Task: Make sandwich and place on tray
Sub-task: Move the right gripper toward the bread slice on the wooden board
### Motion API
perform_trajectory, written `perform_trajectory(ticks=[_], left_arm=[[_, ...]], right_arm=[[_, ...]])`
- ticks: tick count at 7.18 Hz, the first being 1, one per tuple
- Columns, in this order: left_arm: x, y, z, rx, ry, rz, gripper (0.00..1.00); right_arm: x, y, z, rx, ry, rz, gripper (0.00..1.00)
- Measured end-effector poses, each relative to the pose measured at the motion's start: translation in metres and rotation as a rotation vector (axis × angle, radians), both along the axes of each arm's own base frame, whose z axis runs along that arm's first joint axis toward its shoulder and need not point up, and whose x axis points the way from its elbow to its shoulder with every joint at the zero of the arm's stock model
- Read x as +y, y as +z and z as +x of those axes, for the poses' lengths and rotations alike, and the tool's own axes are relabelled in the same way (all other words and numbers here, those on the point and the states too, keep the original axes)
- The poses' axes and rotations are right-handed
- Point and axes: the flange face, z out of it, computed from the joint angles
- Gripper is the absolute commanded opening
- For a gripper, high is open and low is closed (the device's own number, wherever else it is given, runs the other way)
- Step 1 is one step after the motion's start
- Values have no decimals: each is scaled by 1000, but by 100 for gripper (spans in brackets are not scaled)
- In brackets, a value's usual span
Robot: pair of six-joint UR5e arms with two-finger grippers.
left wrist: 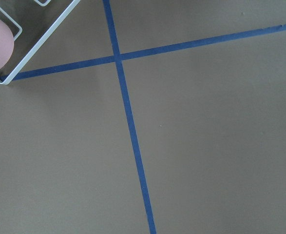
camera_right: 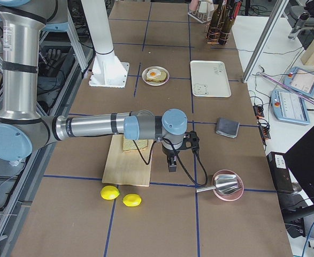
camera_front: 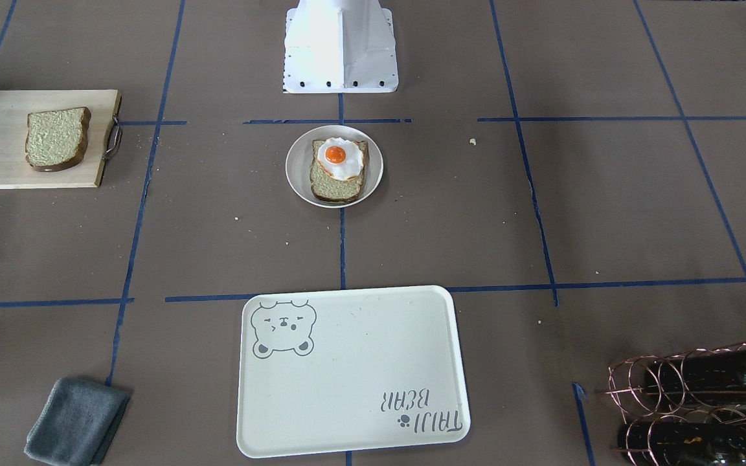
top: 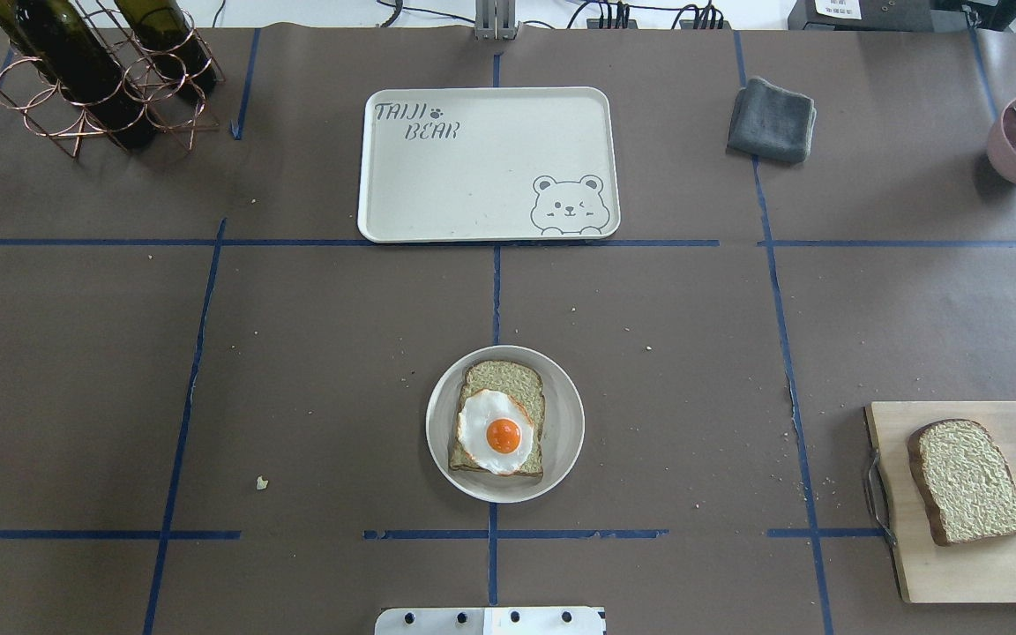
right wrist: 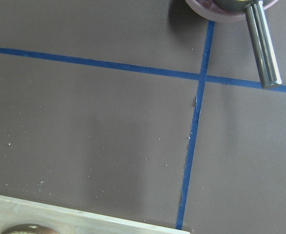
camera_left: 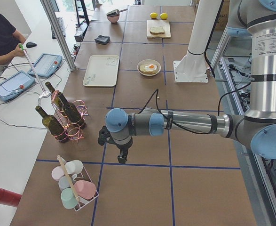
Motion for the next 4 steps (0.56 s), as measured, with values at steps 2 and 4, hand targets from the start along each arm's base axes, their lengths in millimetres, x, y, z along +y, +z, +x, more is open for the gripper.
perform_trajectory(ticks=[2,4], left_arm=[[-5,-21,-19,-8,-41,41,100],[-6,-25,-22,-9,-53,47,100]], right_arm=[[1,0,1,5,2,1,100],[2,0,1,3,3,-1,100]])
